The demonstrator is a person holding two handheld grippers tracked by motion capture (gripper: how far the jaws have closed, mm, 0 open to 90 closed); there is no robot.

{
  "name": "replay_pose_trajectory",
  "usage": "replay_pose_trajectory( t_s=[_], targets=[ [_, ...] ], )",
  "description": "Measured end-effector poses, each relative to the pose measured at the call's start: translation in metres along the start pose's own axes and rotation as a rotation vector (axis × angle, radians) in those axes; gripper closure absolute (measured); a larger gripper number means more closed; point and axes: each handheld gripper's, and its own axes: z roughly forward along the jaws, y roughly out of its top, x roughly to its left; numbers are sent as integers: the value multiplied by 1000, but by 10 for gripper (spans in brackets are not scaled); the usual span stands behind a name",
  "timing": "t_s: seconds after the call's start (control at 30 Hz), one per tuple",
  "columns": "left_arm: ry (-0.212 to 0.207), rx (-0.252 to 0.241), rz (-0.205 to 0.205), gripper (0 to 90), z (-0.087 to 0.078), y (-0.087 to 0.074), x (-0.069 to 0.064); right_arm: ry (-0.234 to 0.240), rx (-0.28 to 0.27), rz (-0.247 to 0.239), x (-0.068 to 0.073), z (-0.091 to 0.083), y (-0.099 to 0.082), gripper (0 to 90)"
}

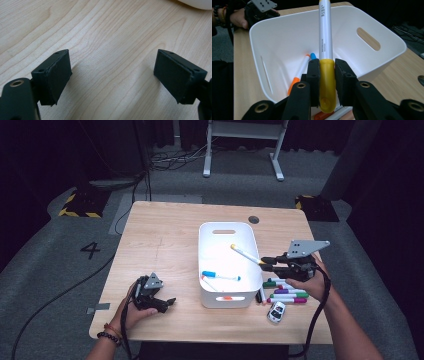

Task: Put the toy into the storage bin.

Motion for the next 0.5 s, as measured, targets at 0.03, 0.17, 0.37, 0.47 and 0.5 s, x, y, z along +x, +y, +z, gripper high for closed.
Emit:
replay_pose_trajectory(
  t_s=[0.03, 0.17, 0.37, 0.47, 0.5],
  targets=[
    [0, 0, 0, 147, 0, 0, 0, 7, 6, -1, 2, 2, 1, 750],
    [2, 0, 1, 147, 0, 0, 0, 23, 37, -20, 6, 13, 3, 750],
    [0, 0, 0, 147, 0, 0, 0, 61, 70, -54, 15, 27, 8, 750],
    [0, 0, 0, 147, 0, 0, 0, 77, 93, -64, 19, 33, 11, 750],
    [0, 0, 0, 147, 0, 0, 0, 83, 100, -71, 19, 36, 12, 750]
  ],
)
